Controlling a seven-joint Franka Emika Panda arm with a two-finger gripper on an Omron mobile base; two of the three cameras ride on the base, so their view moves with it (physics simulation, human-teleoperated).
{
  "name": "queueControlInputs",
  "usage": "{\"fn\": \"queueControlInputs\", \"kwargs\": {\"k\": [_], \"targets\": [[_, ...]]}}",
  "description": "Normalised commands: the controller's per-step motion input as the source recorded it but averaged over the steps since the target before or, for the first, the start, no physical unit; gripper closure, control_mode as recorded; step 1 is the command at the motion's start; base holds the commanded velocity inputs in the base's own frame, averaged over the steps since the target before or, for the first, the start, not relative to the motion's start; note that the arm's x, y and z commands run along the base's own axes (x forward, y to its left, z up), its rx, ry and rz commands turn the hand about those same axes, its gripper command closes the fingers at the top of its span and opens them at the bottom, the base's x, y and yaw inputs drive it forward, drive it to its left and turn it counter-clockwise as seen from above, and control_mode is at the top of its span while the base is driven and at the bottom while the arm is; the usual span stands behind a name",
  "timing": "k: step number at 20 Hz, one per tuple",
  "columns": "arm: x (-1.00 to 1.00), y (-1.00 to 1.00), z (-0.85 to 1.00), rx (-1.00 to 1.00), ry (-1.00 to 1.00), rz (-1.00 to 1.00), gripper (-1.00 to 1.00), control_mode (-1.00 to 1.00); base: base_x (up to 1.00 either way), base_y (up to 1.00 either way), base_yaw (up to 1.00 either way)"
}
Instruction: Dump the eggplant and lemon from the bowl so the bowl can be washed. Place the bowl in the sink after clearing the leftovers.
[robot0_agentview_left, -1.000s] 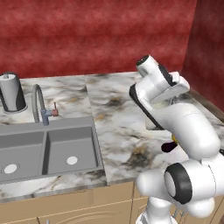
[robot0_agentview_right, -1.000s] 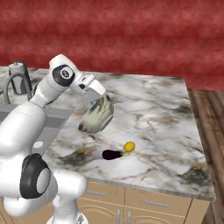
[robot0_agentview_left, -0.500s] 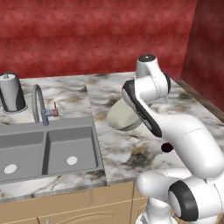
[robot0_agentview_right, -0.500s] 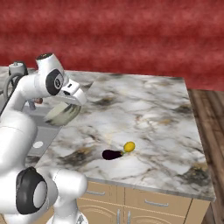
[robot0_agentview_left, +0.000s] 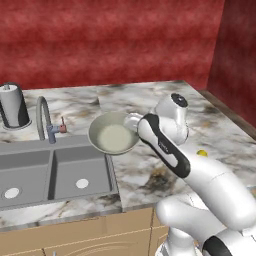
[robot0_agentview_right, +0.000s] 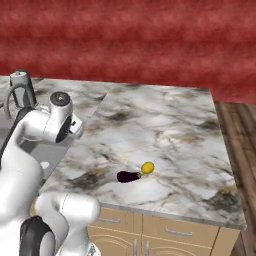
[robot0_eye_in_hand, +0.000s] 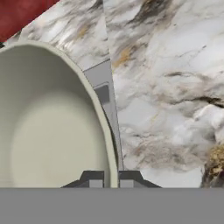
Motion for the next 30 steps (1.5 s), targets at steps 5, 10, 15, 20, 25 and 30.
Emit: {"fn": "queueControlInputs", "kwargs": {"k": [5,10,15,20,25,30], "targets": [[0.83,0.50,-0.03,0.14,0.33,0.03,1.00,-1.00,0.00,0.00,0.00],[0.16,0.27,-0.01,-0.03,0.13,0.00,1.00,-1.00,0.00,0.00,0.00],[-0.02,0.39,-0.16,-0.03,0.04,0.00,1.00,-1.00,0.00,0.00,0.00],[-0.30,0.25,-0.46,-0.08,0.03,0.00,1.00,-1.00,0.00,0.00,0.00],[0.00,0.08,-0.36,-0.02,0.01,0.00,1.00,-1.00,0.00,0.00,0.00],[0.00,0.26,-0.41,-0.01,0.06,0.01,1.00,-1.00,0.00,0.00,0.00]]}}
